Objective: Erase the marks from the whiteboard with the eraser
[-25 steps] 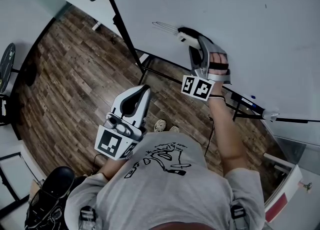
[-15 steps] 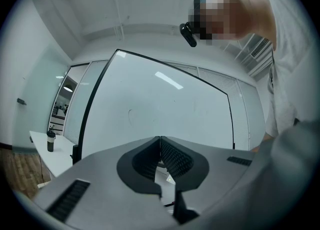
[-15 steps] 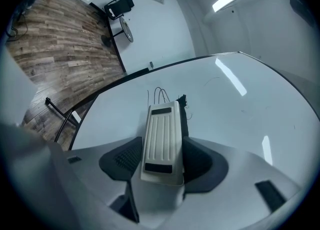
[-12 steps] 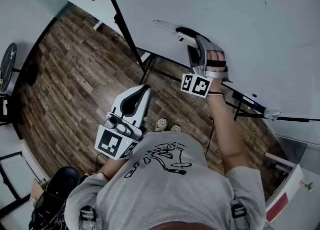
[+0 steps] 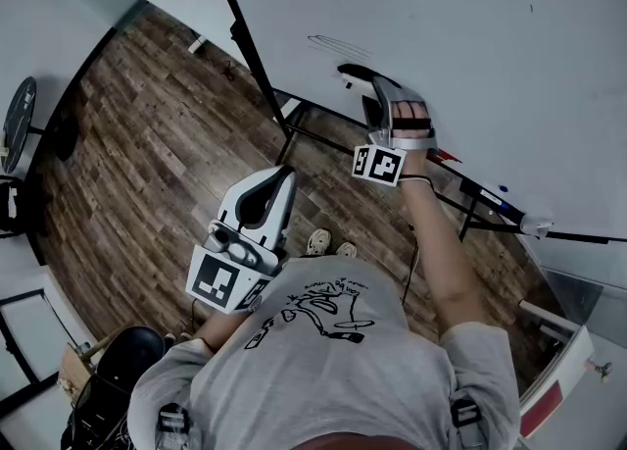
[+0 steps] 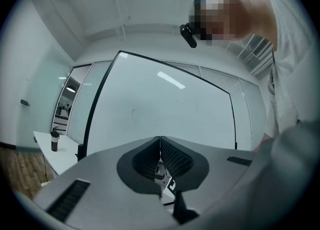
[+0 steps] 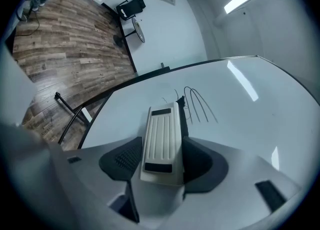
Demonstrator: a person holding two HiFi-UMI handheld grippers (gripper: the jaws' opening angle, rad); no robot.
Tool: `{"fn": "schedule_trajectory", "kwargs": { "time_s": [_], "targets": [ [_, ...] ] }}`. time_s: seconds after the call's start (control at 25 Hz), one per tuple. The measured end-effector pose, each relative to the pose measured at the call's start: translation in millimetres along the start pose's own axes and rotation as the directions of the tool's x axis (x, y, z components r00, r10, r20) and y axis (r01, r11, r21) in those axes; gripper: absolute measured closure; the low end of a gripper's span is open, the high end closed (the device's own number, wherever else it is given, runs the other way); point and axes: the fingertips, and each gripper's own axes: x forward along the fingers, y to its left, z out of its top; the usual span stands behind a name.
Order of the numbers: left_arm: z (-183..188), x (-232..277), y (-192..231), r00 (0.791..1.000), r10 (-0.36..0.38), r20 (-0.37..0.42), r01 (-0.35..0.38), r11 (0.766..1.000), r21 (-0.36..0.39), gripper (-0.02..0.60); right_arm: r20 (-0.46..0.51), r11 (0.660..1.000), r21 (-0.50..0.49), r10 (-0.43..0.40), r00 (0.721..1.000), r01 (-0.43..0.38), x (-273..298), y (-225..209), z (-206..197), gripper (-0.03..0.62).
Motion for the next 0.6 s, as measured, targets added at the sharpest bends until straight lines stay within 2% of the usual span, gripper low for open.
{"fn": "schedule_trajectory", "kwargs": {
  "time_s": [0.28,0.4,0.6],
  "targets": [
    [0.9,-0.5,-0.5,1.0,0.0,0.002,0.0,1.0,-0.001,0.56,-0.016,0.999,-0.014,0.049,0.999,-0.049,4.2,10.4,5.0,0.335],
    [2.3,1.0,-4.9,1.0,-0.013,0.008,0.013,1.0,0.003,0.56,-0.024,0.994,0.033,0.102,0.995,-0.101,0.2,10.6,7.4,0.332],
    [4.6,1.2,-2.2,1.0,-0.012,0.014,0.012,1.0,0.007,0.56,0.009,0.992,0.114,0.047,0.999,-0.048,-19.7,-31.0,17.3,0.332]
  ]
}}
